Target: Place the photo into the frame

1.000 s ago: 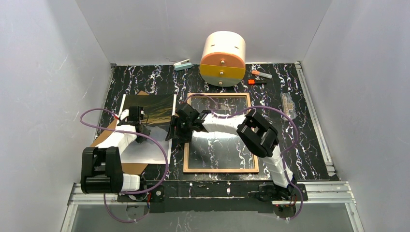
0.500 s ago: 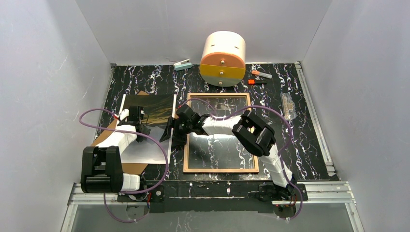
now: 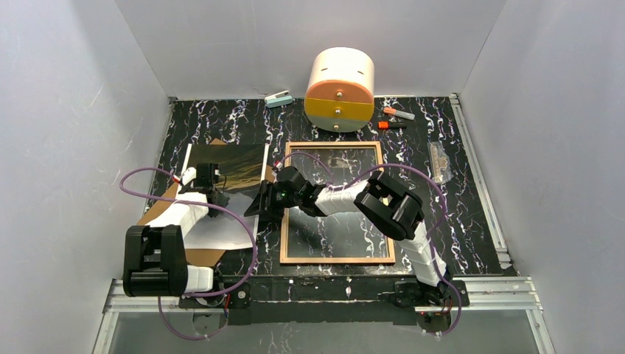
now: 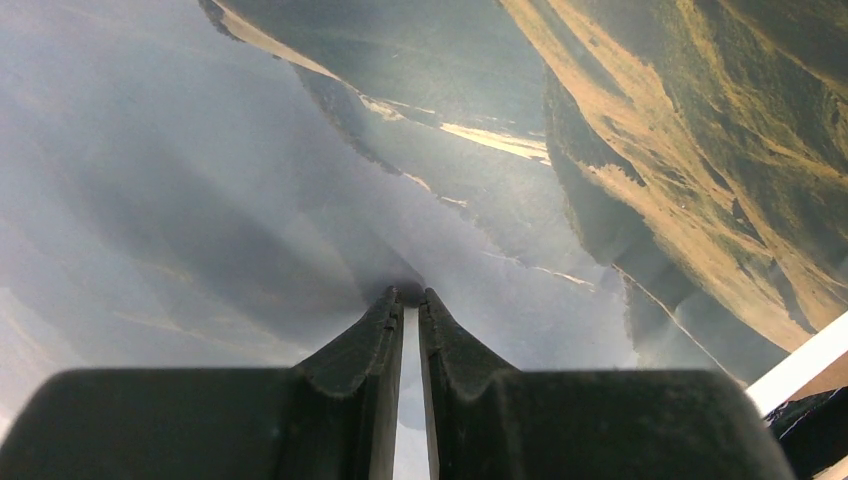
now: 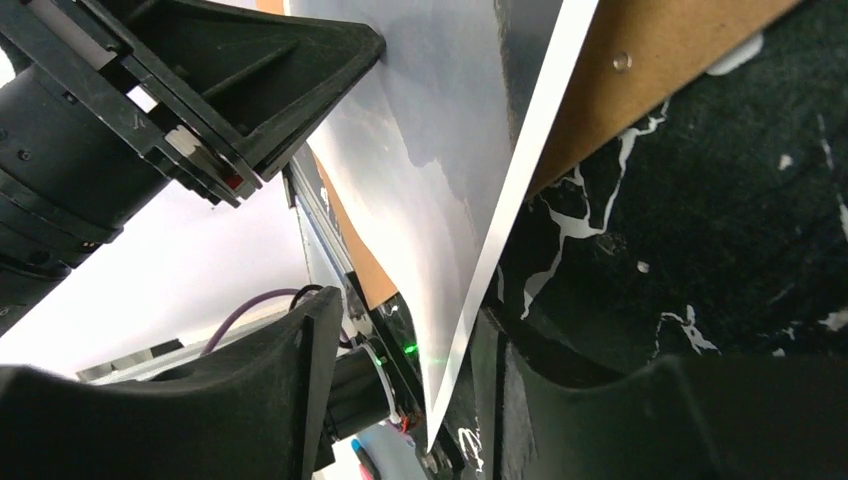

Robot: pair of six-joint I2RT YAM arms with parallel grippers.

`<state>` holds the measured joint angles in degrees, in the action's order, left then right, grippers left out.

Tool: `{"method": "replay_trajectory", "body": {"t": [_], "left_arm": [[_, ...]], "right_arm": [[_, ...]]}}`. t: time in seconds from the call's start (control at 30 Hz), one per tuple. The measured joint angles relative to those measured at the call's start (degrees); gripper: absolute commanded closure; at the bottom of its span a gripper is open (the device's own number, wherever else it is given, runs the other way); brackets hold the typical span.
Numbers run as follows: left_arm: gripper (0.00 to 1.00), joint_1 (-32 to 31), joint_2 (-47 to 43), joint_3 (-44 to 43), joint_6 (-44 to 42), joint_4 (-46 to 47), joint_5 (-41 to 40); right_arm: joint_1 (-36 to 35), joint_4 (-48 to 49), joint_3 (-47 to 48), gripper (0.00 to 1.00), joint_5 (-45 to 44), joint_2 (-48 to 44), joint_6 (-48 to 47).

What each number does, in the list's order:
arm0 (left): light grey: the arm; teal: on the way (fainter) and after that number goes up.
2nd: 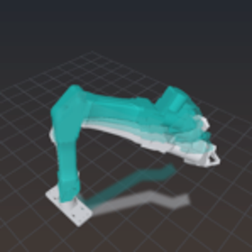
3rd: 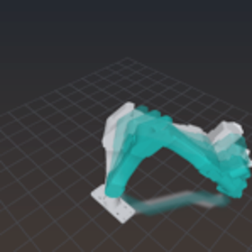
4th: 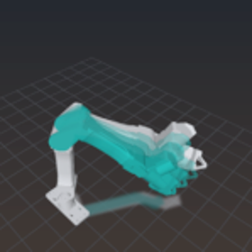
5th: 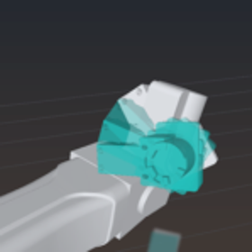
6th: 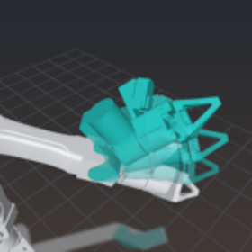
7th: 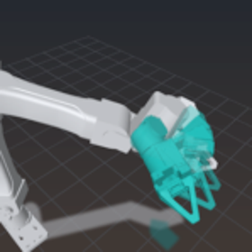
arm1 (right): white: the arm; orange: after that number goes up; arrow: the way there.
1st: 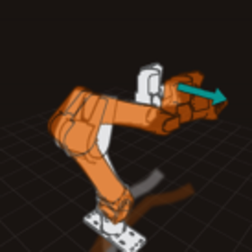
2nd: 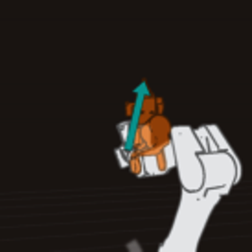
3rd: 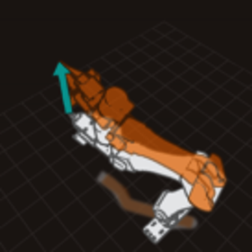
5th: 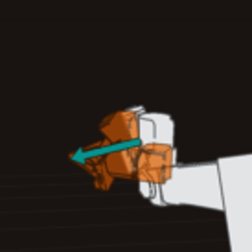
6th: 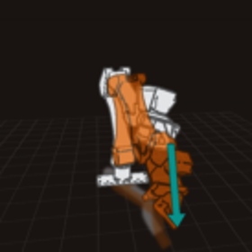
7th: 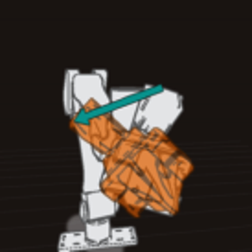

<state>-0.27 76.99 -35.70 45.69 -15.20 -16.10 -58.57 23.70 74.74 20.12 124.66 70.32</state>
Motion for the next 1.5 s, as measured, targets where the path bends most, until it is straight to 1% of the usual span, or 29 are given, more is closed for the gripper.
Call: {"method": "replay_trajectory", "body": {"t": [0.07, 0.13, 0.27, 0.3, 0.37, 0.43, 0.53, 0.73, 0.83, 1.07, 1.1, 1.13, 1.2, 1.23, 1.37, 1.5], "left_arm": [[0.9, 0.0, 0.0, 0.0, 0.0, 0.0, 0.0], [0.9, 0.0, -0.2, 0.0, 0.0, -0.1, 0.2], [0.91, 0.1, -0.7, 0.0, -0.1, -0.6, 0.5], [0.92, 0.1, -0.7, 0.0, -0.1, -0.7, 0.5], [0.92, 0.1, -0.9, 0.0, -0.2, -1.1, 0.5], [0.91, 0.1, -1.1, -0.1, -0.3, -1.9, 0.6], [0.88, 0.1, -1.8, -0.6, -0.9, -4.5, 0.9], [0.8, 0.1, -5.0, -4.5, -3.3, -13.3, 1.9], [0.75, 0.1, -8.0, -9.0, -5.3, -17.1, 2.3], [0.6, 0.1, -12.9, -20.4, -9.7, -23.6, 4.1], [0.57, 0.1, -13.1, -21.7, -10.1, -24.4, 4.8], [0.52, 0.1, -13.4, -22.8, -10.4, -25.0, 5.6], [0.35, 0.1, -13.8, -24.2, -10.9, -25.8, 7.3], [0.3, 0.1, -14.1, -24.7, -11.2, -26.0, 8.4], [0.17, 0.1, -15.8, -25.7, -10.3, -27.0, 13.5], [0.05, 0.1, -18.1, -26.3, -7.7, -27.3, 18.1]], "right_arm": [[0.0, 0.5, 0.2, 0.57, 0.1, 0.1, -0.2], [0.0, 0.6, 0.6, 0.61, 0.3, 0.5, -0.1], [0.0, 0.8, 0.9, 0.77, 0.8, 1.9, -0.1], [0.0, 0.8, 1.0, 0.83, 1.0, 2.5, 0.0], [0.0, 0.5, 1.3, 0.98, 1.1, 3.4, 0.0], [0.0, 0.2, 1.7, 0.99, 1.3, 4.0, 0.2], [0.0, 0.1, 2.1, 0.99, 1.3, 4.0, 0.0], [0.0, -0.4, 2.1, 0.99, -0.2, 3.0, -1.5], [0.0, -0.8, 1.6, 0.99, -1.0, 0.0, -2.7], [1.0, 0.8, -1.9, 0.99, -2.3, -11.6, -4.3], [1.5, 1.1, -2.6, 0.99, -2.3, -12.9, -4.3], [2.1, 1.5, -3.4, 0.99, -2.3, -14.3, -4.2], [3.8, 2.3, -4.9, 0.99, -2.2, -16.7, -4.0], [4.5, 2.8, -5.6, 0.99, -2.1, -17.4, -3.9], [8.5, 6.4, -9.0, 0.99, -1.4, -20.2, -3.2], [11.2, 9.6, -10.4, 0.99, -0.4, -21.7, -2.7]]}}
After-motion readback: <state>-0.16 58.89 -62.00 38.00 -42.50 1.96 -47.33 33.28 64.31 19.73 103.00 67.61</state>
